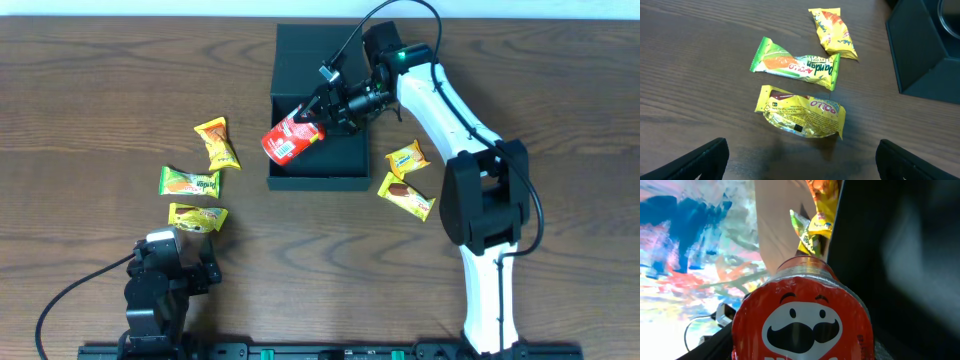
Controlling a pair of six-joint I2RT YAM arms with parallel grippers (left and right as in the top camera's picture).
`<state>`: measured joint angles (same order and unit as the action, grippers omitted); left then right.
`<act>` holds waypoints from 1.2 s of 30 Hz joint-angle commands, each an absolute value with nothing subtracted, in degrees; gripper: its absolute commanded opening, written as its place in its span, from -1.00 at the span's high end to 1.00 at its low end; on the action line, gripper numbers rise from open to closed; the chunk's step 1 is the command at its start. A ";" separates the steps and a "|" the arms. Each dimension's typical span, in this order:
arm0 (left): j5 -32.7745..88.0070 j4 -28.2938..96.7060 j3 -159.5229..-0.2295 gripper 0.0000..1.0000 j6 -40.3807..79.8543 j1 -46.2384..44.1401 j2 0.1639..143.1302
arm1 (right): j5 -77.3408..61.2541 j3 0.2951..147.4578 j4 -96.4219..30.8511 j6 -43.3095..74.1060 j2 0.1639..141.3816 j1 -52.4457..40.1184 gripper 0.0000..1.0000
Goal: Pack container
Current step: 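Lift the Pringles can and carry it over the black box, then lower the can into the box and open the right gripper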
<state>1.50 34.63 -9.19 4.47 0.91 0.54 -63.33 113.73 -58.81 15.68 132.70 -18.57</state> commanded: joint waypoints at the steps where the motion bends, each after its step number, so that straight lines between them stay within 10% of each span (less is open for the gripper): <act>1: 1.06 34.85 -8.84 -0.90 4.25 0.71 0.25 | -62.65 114.54 -59.64 19.38 132.05 -17.63 -0.14; 36: 1.06 34.85 -8.84 -0.90 4.25 0.71 0.25 | -50.28 114.52 -65.80 23.79 135.96 -18.83 -0.23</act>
<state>1.50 34.63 -9.19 4.49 0.91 0.54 -50.85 113.75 -65.34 23.14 135.13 -18.87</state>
